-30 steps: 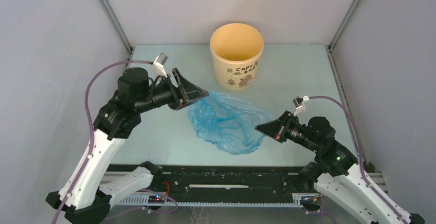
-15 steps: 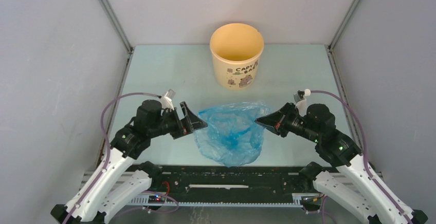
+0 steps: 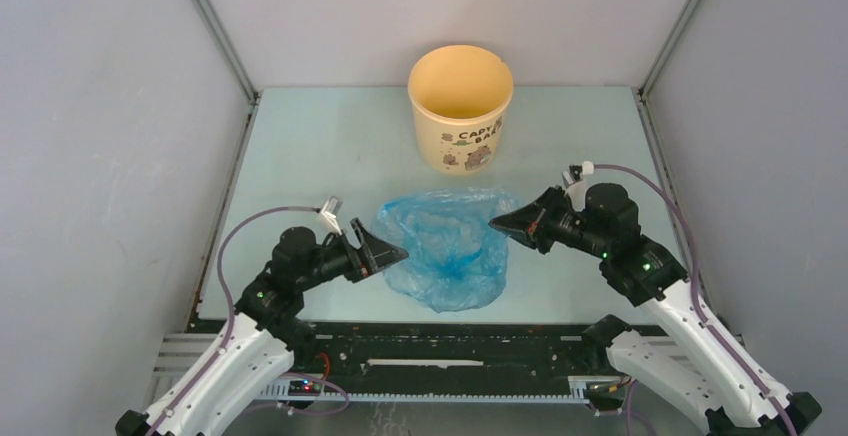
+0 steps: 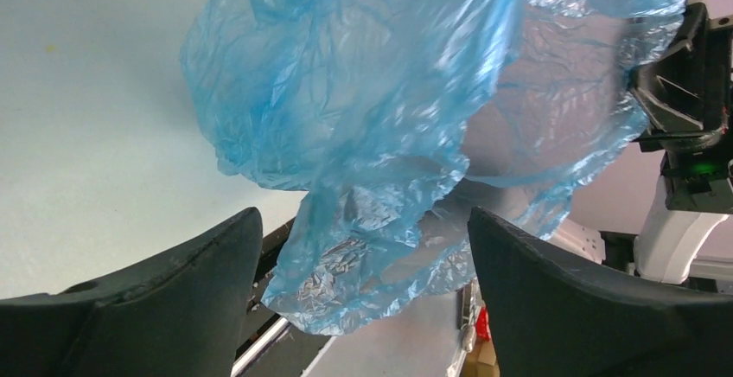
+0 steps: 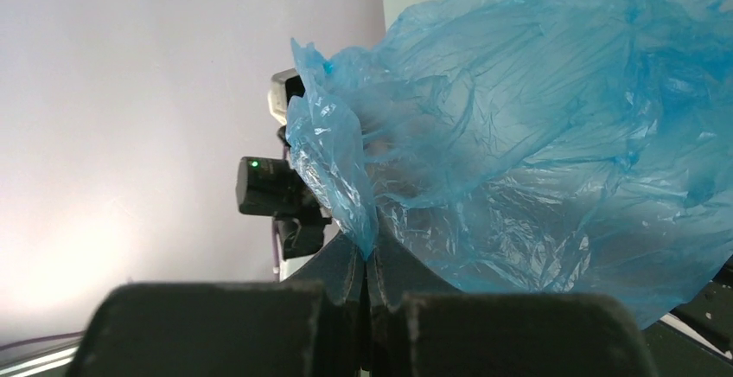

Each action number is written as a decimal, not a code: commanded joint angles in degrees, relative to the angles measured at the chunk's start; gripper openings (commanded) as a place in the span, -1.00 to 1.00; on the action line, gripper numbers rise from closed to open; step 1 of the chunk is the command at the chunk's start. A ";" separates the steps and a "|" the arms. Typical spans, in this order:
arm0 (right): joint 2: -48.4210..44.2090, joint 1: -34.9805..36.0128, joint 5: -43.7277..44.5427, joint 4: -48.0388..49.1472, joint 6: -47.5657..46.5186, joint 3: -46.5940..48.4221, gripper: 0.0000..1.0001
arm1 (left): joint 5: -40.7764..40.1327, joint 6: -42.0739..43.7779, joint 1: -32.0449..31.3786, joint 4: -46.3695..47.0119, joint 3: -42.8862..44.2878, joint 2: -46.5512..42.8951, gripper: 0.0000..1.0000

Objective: Put the trash bags into the trash bin

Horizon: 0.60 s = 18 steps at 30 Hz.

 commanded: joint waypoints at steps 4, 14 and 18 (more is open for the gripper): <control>-0.68 -0.89 -1.11 1.81 -0.01 2.65 -1.00 | -1.49 -3.63 0.61 10.68 -2.11 1.23 0.28; 0.59 -5.26 0.18 -11.21 -13.28 3.06 -1.00 | -11.31 6.02 5.85 -18.72 22.71 14.05 -0.99; 5.49 -6.72 0.25 -14.26 -18.33 8.82 -1.00 | -13.31 8.70 7.42 -25.86 39.16 24.45 -1.00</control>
